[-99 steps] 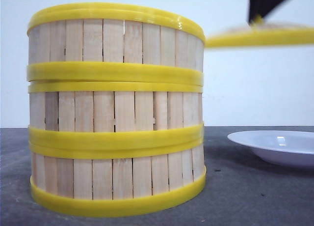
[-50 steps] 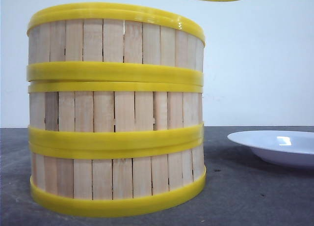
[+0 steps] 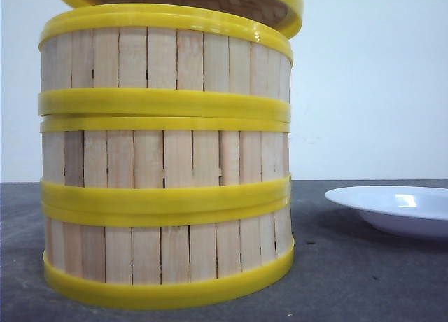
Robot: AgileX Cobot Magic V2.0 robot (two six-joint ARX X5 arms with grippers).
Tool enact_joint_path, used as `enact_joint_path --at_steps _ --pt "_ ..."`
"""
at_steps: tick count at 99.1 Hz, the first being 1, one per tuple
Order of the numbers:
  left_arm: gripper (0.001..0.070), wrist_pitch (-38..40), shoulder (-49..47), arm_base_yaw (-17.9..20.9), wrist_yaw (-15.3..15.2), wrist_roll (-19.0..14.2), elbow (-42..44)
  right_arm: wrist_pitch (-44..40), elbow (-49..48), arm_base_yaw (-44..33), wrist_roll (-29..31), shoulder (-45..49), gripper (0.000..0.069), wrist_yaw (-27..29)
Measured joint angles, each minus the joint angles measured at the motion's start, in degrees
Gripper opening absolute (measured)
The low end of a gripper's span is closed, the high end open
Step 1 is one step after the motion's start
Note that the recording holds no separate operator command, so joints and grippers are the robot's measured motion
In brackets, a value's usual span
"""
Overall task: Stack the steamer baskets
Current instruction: 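Lift the bamboo lid off the white plate with the right gripper, then lower the lid onto the top basket and open the right gripper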
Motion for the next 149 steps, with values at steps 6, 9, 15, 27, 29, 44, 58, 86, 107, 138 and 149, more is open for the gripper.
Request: enact_joint_path --at_steps 6,9,15,27,29,44,58,86,107,138,149 --pt "0.0275 0.00 0.00 0.00 0.00 0.00 0.00 -0.07 0.00 0.22 -0.17 0.66 0.0058 0.02" --pt "0.0275 0.00 0.00 0.00 0.00 0.00 0.00 -0.17 0.00 0.35 -0.20 0.96 0.0058 0.02" --pt "0.0275 0.00 0.00 0.00 0.00 0.00 0.00 -0.48 0.00 0.72 -0.24 1.55 0.0058 0.04" --pt "0.0275 -0.02 0.00 0.00 0.00 0.00 0.00 -0.46 0.00 1.11 -0.37 2.27 0.0058 0.00" --pt "0.0275 -0.02 0.00 0.00 0.00 0.00 0.00 -0.42 0.00 1.11 -0.39 2.34 0.0058 0.00" --pt "0.0275 0.00 0.00 0.00 0.00 0.00 0.00 -0.46 0.00 1.36 -0.42 2.43 0.0058 0.04" --pt "0.0275 -0.02 0.00 0.00 0.00 0.00 0.00 -0.90 0.02 1.36 -0.44 3.10 0.0058 0.02" --pt "0.0275 -0.02 0.00 0.00 0.00 0.00 0.00 -1.97 0.33 1.36 -0.66 4.22 0.0058 0.07" --pt "0.0275 -0.02 0.00 0.00 -0.02 0.00 0.00 -1.31 0.33 1.42 -0.83 4.68 0.0126 0.02" --pt "0.0275 -0.02 0.00 0.00 0.00 0.00 0.00 0.76 0.55 1.42 -2.03 3.87 0.0414 2.29" --pt "0.0275 -0.02 0.00 0.00 0.00 0.00 0.00 2.32 0.90 1.42 -2.60 0.87 0.0417 4.81"
